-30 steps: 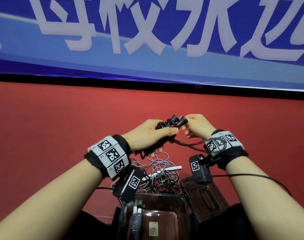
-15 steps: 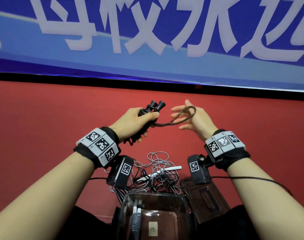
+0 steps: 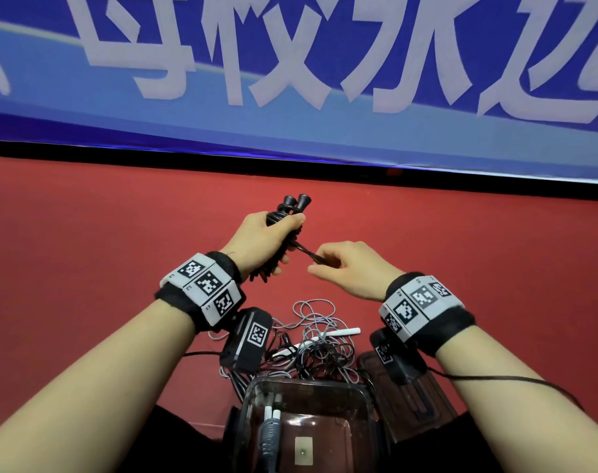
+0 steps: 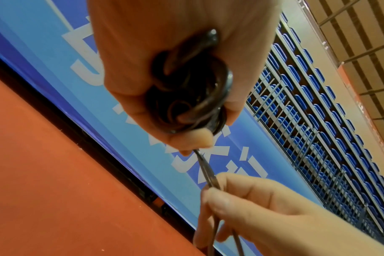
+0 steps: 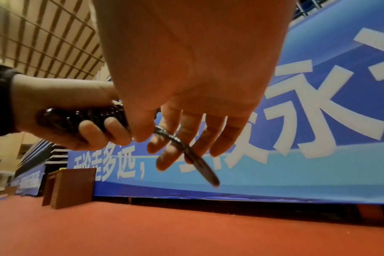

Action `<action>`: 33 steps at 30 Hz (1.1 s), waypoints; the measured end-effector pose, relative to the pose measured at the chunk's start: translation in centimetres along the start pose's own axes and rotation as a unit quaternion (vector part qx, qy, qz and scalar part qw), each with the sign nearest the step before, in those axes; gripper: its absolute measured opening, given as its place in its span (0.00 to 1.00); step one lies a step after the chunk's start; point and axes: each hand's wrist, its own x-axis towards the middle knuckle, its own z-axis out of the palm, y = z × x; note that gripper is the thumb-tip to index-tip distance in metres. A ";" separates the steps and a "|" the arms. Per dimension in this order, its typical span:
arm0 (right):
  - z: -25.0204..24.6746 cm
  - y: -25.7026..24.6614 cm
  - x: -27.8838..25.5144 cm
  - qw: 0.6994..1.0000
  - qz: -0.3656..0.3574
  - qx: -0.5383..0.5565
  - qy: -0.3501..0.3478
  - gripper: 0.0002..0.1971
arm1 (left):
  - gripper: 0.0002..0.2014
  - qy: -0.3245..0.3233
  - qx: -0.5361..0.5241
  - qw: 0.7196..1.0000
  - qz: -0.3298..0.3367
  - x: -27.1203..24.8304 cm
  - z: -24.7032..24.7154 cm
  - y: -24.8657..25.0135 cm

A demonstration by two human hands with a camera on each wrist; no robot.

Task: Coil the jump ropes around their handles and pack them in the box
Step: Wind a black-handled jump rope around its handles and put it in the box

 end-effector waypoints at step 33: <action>-4.0 -2.1 -1.5 0.981 -0.058 0.176 0.051 0.10 | 0.36 -0.312 0.043 0.948 -0.046 -3.8 2.8 1.9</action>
